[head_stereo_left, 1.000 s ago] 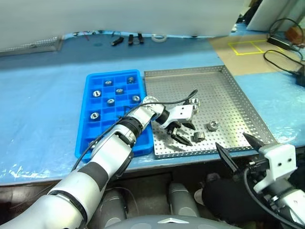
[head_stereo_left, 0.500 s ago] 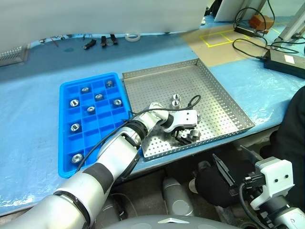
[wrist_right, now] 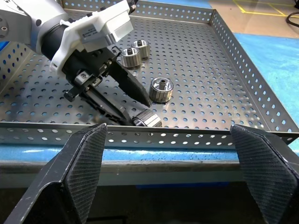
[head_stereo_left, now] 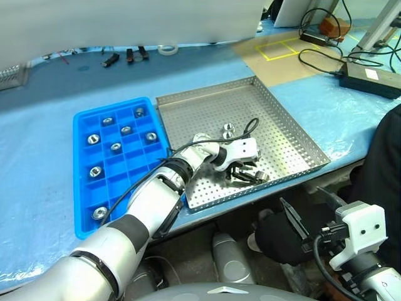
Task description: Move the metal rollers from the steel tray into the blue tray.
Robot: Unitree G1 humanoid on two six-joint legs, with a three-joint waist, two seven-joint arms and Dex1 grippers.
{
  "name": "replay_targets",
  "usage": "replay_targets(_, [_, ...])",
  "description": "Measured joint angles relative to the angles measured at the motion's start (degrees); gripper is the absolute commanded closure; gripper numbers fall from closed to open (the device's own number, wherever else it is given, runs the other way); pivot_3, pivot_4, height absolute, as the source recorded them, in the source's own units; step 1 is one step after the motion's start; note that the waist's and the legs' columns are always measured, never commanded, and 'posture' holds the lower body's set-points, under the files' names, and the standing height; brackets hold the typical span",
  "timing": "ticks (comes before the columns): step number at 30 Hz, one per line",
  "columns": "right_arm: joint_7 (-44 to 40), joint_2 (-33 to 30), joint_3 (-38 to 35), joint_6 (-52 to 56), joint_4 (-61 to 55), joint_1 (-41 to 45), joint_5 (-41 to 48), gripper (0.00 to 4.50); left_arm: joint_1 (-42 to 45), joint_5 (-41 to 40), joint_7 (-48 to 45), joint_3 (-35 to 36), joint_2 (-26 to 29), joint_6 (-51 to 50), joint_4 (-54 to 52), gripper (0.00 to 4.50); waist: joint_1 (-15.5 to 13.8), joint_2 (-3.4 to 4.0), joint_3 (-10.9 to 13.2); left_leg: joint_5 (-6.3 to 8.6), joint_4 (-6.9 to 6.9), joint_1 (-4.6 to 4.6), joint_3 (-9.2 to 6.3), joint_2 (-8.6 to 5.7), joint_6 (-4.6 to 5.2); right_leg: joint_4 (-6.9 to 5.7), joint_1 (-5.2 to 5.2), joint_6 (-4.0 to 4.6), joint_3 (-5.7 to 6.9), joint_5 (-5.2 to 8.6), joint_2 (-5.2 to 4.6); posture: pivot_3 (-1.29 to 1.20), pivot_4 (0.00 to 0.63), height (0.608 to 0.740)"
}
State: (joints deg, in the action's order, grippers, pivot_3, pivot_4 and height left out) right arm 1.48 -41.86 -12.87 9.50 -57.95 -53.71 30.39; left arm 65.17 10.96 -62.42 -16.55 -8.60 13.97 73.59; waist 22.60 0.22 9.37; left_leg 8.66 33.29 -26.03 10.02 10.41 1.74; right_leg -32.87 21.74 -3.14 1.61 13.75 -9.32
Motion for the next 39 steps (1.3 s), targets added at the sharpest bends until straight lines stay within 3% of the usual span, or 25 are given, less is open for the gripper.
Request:
replay_targets(3, [0.02, -0.02, 0.01, 0.59, 0.00, 0.07, 0.00, 0.00, 0.01, -0.31, 0.01, 0.93, -0.01, 0.00, 0.00, 2.92, 0.44, 0.00, 0.00, 0.04, 0.01, 0.02, -0.01, -0.03, 0.08, 0.04, -0.08, -0.01, 0.02, 0.01, -0.04, -0.83, 0.150, 0.740])
replay_targets(10, [-0.08, 0.59, 1.14, 2.74, 0.00, 2.58, -0.02, 0.00, 0.16, -3.90, -10.42, 3.81, 0.25, -0.44, -0.57, 2.92, 0.56, -0.01, 0.01, 0.05, 0.03, 0.16, -0.03, -0.10, 0.07, 0.06, -0.27, -0.03, 0.05, 0.02, -0.12, -0.81, 0.150, 0.740])
replay_targets(18, [-1.33, 1.50, 0.63, 5.57, 0.00, 4.61, -0.01, 0.00, 0.65, -3.80, -6.55, 4.56, -0.07, 1.14, -0.50, 2.92, 0.60, -0.01, 0.01, 0.08, 0.06, 0.13, -0.05, -0.19, 0.12, 0.07, -0.33, -0.07, 0.07, 0.04, -0.18, -0.81, 0.150, 0.740])
replay_targets(21, [-1.65, 1.69, 0.60, 5.97, 0.00, 4.69, -0.02, 0.00, 2.33, -4.65, -2.29, 6.68, -0.26, 1.07, -0.30, 2.35, 0.59, -0.01, 0.00, 0.09, 0.06, 0.12, -0.06, -0.20, 0.13, 0.07, -0.33, -0.07, 0.09, 0.04, -0.19, -0.81, 0.150, 0.740])
replay_targets(26, [-1.71, 1.91, 0.66, 5.95, 0.00, 4.70, -0.05, 0.00, 4.20, -3.47, 5.70, 7.62, -0.33, 1.94, 0.44, 0.81, 0.68, -0.01, 0.01, 0.09, 0.06, 0.11, -0.06, -0.21, 0.12, 0.08, -0.33, -0.14, 0.11, 0.08, -0.19, -0.82, 0.150, 0.740])
replay_targets(30, [-1.32, 1.91, 1.20, 5.71, 0.00, 4.68, -0.17, 0.00, 5.47, -0.83, 13.23, 7.00, -0.46, 1.06, 2.46, 0.81, 0.97, -0.01, 0.01, 0.10, 0.06, 0.06, -0.12, -0.35, 0.12, 0.08, -0.32, -0.26, 0.11, 0.15, -0.20, -0.83, 0.150, 0.740])
replay_targets(39, [0.22, 1.44, 2.41, 4.72, 0.00, 4.65, -0.18, 0.00, 5.88, 0.81, 18.49, 6.74, -1.03, -4.54, 3.59, 0.81, 1.87, -0.01, 0.01, 0.15, 0.06, 0.01, -0.22, -0.51, 0.18, 0.08, -0.32, -0.41, 0.19, 0.23, -0.30, -0.85, 0.150, 0.740])
